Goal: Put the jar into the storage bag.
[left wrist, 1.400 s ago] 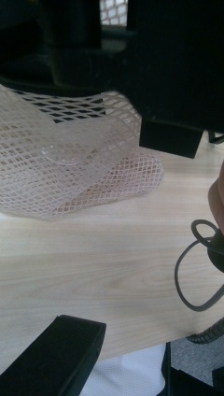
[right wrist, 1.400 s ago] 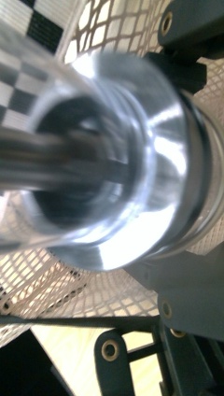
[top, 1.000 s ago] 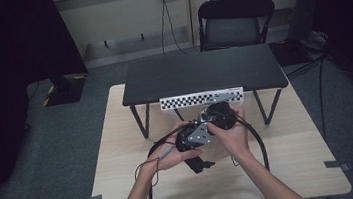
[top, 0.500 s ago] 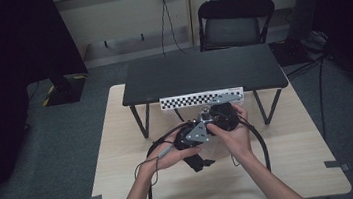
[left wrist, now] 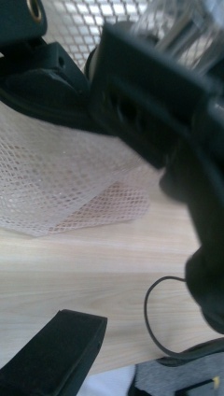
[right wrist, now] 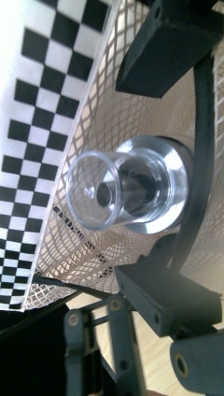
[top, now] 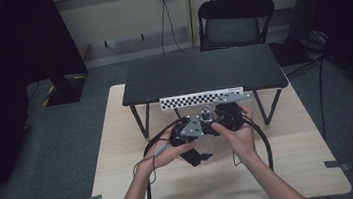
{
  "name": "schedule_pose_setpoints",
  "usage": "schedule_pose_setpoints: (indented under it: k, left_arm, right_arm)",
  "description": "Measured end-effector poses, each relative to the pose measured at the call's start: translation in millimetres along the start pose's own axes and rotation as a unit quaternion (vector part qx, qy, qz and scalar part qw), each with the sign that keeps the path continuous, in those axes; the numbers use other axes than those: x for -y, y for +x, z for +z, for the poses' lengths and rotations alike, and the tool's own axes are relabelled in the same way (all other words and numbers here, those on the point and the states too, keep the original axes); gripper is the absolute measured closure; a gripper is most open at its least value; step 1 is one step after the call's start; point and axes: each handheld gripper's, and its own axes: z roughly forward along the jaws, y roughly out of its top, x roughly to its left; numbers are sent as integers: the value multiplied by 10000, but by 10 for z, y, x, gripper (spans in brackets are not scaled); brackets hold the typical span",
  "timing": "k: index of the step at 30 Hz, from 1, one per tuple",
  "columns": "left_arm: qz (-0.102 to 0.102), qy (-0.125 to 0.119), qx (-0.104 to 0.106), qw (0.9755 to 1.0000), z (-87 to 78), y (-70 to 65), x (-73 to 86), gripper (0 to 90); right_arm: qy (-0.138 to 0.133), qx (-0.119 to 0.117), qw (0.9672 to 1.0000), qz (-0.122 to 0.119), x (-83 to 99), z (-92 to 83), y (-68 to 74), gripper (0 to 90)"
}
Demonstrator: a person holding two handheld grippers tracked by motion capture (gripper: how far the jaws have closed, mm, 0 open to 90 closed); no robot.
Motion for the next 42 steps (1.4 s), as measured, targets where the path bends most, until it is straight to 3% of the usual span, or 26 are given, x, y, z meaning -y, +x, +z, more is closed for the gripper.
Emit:
schedule_pose_setpoints:
  k: [5, 8, 14, 21, 24, 28, 32, 33, 35, 38, 39, 42]
  left_arm:
    - [-101, -93, -248, 9996, -11, 16, -8, 25]
    - [-151, -67, -331, 9993, -13, 12, -7, 22]
    - [-340, -55, -573, 9978, -71, 13, -23, 21]
    - [-630, -72, -917, 9938, -140, 24, -15, 21]
    - [-746, -42, -1116, 9909, -154, 5, -18, 34]
    - [-828, -91, -1145, 9899, -169, -34, -31, 38]
    - [-1129, -181, -1230, 9858, -204, -53, -41, 38]
    - [-1129, -181, -1230, 9858, -204, -53, -41, 38]
    - [-1330, -220, -1323, 9820, -242, -72, -29, 25]
    - [-1441, -249, -1352, 9800, -278, -82, -7, 23]
    - [-1561, -291, -1410, 9772, -319, -95, 23, 23]
    - [-1648, -301, -1478, 9747, -372, -109, 70, 22]
  right_arm:
    - [-42, 16, 10000, 22, 15, -21, -16, 65]
    - [-50, -98, 9999, 81, 25, -33, -4, 60]
    - [-80, -73, 9999, 67, 34, -80, 16, 60]
    - [-168, -104, 9998, 9, 31, -215, 2, 59]
    - [-196, -64, 9998, 27, 37, -264, -40, 58]
    - [-213, -11, 9997, 84, 54, -317, -98, 58]
    - [-278, 64, 9995, 104, 74, -390, -158, 58]
    - [-278, 64, 9995, 104, 74, -390, -158, 58]
    - [-300, 110, 9994, 111, 96, -445, -199, 58]
    - [-324, 144, 9993, 139, 111, -482, -230, 58]
    - [-327, 161, 9992, 149, 118, -502, -247, 58]
    - [-370, 225, 9988, 209, 145, -565, -304, 58]
